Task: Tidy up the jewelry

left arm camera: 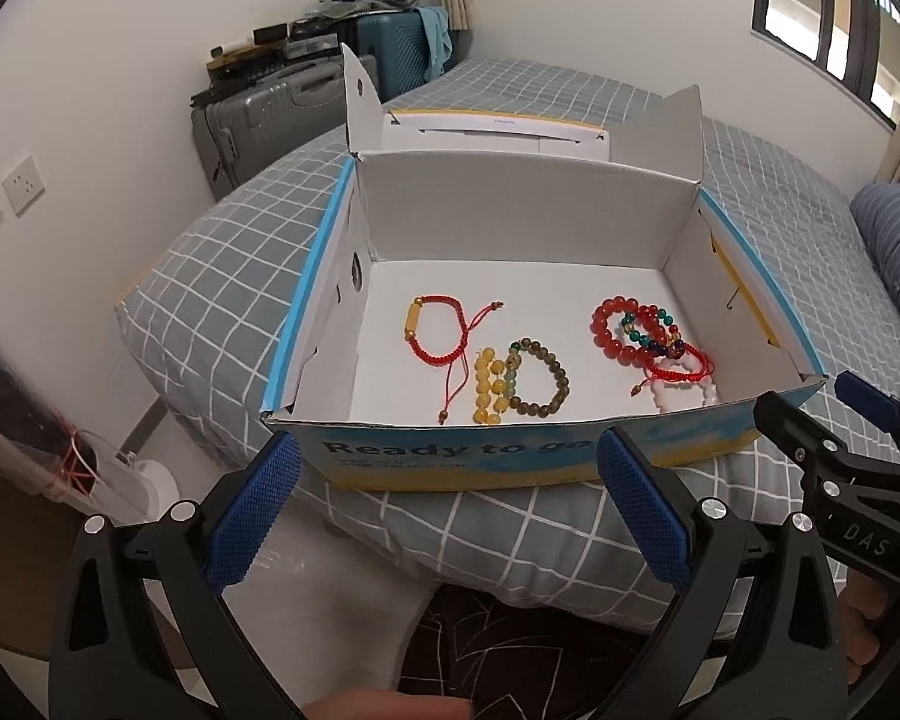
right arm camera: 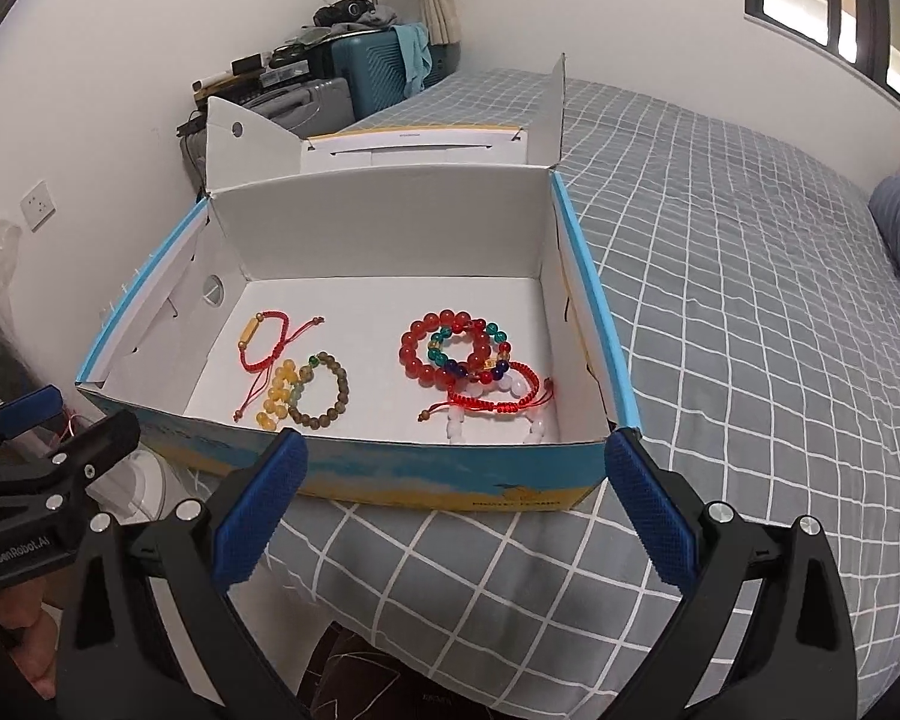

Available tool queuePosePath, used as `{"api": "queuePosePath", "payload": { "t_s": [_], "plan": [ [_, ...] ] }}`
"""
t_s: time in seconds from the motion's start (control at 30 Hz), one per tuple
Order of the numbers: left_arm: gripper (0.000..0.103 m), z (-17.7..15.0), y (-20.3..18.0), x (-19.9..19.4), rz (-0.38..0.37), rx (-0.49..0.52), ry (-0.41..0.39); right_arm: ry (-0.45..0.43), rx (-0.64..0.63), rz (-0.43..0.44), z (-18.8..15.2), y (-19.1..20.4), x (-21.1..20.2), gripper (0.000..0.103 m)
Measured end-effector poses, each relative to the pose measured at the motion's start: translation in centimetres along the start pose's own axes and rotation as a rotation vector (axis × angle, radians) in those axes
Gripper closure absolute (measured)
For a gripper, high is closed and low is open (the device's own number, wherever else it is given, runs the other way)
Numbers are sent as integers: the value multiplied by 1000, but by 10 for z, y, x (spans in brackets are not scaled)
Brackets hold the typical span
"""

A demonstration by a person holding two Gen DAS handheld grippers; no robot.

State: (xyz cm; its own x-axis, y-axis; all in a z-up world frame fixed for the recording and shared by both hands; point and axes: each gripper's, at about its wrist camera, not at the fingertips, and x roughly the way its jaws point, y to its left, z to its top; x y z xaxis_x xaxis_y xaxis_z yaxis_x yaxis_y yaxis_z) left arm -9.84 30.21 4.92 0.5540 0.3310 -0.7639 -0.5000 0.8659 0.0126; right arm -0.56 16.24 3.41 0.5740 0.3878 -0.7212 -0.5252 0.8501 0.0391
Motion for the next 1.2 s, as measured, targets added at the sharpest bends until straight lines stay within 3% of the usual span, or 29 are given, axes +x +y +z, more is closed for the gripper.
{"api": "queuePosePath", "payload": {
  "t_s": [1.2],
  "plan": [
    [6,-2,6,1,-7,-35,-4,11,3,-33,-3,2,0,8]
  ]
}}
